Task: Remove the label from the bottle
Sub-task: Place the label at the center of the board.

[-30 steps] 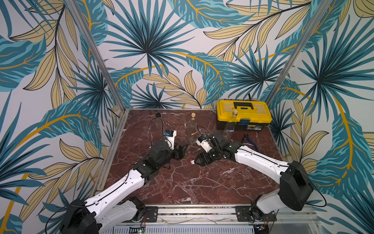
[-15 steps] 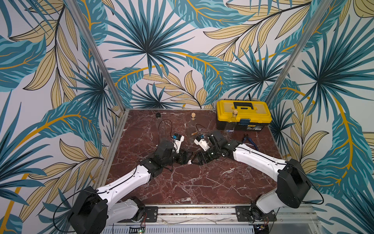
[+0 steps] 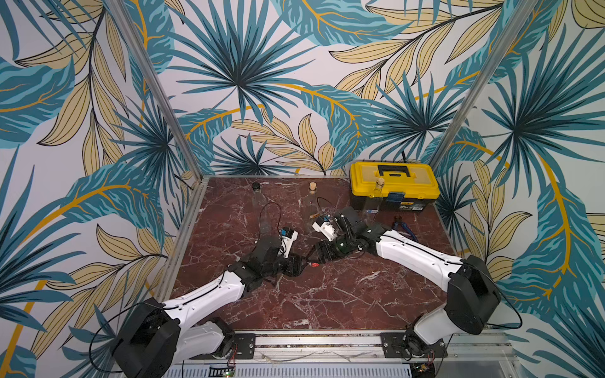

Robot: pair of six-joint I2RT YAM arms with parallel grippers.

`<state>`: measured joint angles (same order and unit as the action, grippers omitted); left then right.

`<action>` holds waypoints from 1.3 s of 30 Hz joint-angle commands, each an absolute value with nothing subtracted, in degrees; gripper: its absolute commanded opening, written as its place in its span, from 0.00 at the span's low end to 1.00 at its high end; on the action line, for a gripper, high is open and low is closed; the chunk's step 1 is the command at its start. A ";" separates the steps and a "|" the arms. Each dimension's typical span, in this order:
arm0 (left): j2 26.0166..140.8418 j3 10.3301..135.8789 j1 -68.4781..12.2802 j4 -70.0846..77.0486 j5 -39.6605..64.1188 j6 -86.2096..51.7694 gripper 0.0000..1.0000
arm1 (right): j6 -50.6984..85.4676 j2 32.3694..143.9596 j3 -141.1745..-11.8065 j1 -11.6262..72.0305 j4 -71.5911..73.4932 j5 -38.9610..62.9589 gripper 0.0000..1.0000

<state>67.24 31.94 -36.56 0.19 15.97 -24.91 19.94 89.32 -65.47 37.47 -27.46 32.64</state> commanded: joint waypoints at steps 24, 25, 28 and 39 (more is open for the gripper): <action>70.25 40.50 -39.96 2.21 9.15 -25.89 0.66 | 17.92 91.85 -70.05 31.88 -35.79 31.57 0.82; 70.47 40.62 -40.16 2.62 9.48 -25.63 0.66 | 19.05 90.65 -69.16 31.93 -33.11 32.43 0.84; 71.72 40.50 -40.20 3.08 9.49 -24.88 0.66 | 18.53 91.33 -69.84 31.64 -33.69 33.01 0.85; 69.89 37.46 -39.61 3.53 8.16 -23.98 0.66 | 19.73 90.53 -69.86 31.17 -35.38 31.44 0.84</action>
